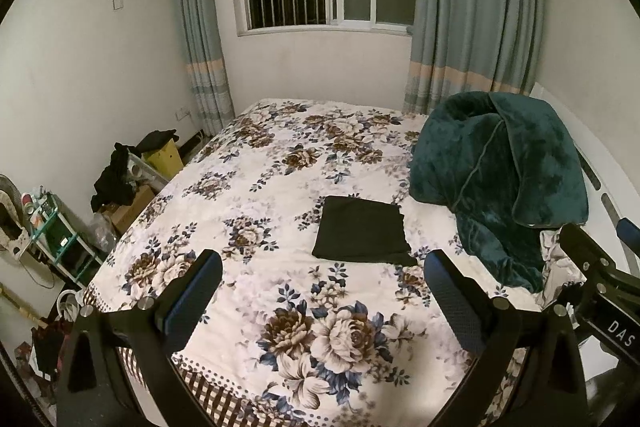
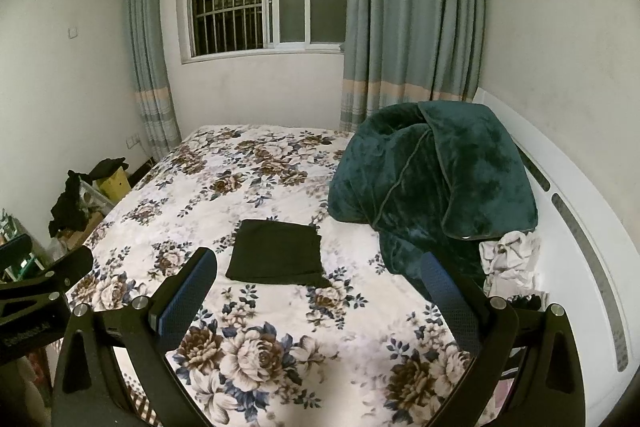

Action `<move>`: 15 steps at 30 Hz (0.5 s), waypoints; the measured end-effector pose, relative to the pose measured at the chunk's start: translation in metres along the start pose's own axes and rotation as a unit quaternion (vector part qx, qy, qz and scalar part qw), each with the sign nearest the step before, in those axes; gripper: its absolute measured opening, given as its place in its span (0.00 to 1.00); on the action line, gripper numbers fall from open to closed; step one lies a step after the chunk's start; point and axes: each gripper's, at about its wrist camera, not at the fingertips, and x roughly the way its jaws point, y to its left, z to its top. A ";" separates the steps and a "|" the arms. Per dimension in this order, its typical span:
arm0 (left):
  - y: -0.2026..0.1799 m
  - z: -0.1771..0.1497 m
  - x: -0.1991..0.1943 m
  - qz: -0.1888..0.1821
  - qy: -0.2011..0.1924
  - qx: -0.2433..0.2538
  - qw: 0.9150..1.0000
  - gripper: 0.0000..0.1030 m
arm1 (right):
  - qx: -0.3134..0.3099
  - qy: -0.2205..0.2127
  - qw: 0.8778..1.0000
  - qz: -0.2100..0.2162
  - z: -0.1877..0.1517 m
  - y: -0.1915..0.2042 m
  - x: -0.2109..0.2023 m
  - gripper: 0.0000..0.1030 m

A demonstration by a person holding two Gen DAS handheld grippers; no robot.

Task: Fold small clothes

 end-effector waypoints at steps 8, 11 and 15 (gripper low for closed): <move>0.000 -0.001 0.000 0.001 0.001 0.000 1.000 1.00 | 0.000 0.002 1.000 -0.001 0.000 0.004 0.000 1.00; -0.001 -0.001 0.001 0.001 0.000 0.000 1.000 1.00 | 0.002 0.000 1.000 -0.002 -0.002 0.003 -0.002 1.00; -0.001 -0.001 0.001 0.001 0.000 0.000 1.000 1.00 | 0.002 0.000 1.000 -0.003 -0.002 0.003 -0.002 1.00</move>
